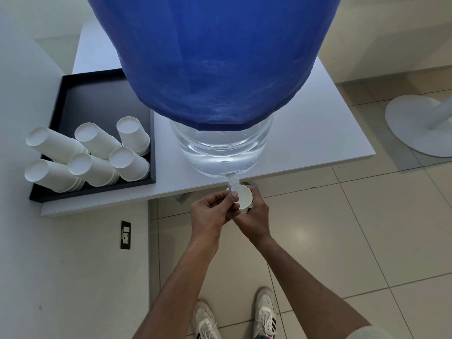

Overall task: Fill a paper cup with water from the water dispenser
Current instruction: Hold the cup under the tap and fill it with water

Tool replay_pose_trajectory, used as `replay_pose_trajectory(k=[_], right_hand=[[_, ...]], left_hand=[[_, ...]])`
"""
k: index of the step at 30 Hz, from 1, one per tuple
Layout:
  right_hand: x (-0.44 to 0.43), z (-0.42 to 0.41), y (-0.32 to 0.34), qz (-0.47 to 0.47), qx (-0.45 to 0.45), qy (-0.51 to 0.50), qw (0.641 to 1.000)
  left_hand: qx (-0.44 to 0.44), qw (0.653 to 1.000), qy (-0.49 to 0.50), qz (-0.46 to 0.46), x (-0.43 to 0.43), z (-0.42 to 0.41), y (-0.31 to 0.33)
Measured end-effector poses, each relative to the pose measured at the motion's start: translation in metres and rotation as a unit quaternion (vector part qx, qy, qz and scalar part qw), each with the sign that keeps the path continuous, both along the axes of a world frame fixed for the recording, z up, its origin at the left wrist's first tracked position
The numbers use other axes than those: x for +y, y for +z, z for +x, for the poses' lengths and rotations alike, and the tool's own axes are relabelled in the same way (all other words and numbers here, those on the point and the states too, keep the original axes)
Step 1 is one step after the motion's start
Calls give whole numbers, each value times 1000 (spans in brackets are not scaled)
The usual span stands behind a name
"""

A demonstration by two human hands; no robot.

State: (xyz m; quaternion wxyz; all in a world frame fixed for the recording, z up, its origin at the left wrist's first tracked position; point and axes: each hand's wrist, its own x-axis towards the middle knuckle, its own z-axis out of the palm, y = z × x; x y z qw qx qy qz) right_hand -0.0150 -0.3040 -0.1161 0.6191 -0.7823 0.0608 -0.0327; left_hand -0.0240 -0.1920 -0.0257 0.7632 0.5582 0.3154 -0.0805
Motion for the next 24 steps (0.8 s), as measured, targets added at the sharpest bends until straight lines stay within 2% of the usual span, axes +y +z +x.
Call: replay_pose_trajectory(k=[7, 10, 15, 20, 24], right_hand=[[-6, -1, -6, -20, 15, -13, 1000], [-13, -5, -10, -36, 21, -31, 999], [-34, -17, -11, -44, 40, -57, 997], [-67, -26, 8, -46, 45, -85, 994], [-93, -25, 37, -26, 41, -109, 993]], left_hand=[[-9, 1000, 22, -13, 4, 3, -4], [5, 997, 64, -30, 8, 3, -7], [41, 995, 90, -5, 10, -8, -26], [101, 993, 53, -23, -17, -21, -45], [97, 993, -9, -65, -58, -20, -41]])
